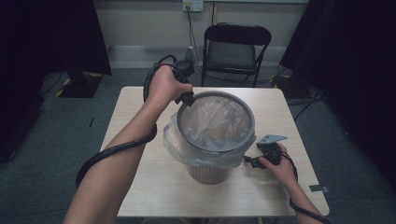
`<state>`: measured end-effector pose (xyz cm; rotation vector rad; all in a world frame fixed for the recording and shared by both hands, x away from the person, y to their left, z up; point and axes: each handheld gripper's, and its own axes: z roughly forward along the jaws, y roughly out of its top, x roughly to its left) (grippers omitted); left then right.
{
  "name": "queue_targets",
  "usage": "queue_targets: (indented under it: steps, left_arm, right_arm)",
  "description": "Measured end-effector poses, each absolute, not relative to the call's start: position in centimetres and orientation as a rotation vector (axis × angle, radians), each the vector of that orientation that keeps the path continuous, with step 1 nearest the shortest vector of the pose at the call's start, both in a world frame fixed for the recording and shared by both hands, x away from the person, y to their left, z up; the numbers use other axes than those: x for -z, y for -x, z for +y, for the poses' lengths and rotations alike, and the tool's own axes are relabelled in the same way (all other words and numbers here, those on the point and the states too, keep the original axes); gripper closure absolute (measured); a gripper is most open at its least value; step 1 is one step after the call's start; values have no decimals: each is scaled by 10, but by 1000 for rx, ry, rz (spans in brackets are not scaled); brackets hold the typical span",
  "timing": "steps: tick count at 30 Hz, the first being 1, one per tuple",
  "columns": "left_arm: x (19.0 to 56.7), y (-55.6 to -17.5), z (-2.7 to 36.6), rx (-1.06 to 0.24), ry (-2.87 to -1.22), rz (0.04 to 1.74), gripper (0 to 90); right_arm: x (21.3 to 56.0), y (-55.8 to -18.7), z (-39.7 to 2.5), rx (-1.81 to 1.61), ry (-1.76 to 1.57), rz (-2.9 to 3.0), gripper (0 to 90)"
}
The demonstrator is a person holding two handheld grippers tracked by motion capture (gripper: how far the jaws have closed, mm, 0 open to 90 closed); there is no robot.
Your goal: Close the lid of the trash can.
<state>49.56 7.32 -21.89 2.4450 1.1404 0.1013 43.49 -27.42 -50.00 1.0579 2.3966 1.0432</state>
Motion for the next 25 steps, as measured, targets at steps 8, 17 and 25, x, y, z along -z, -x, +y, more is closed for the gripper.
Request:
queue_targets:
  steps: [8,17,25]
  left_arm:
    - [195,-476,133,-223,-2337,1170,220]
    - [292,-434,224,-201,-2318,1271,181]
    - [358,-422,233,-162,-2319,1288,191]
  right_arm:
    - [500,-435,-274,-1044,-1058,2396,119]
    - [500,-434,-274,-1041,-1062,2394,120]
    - [500,-434,-274,-1039,-1070,2387,120]
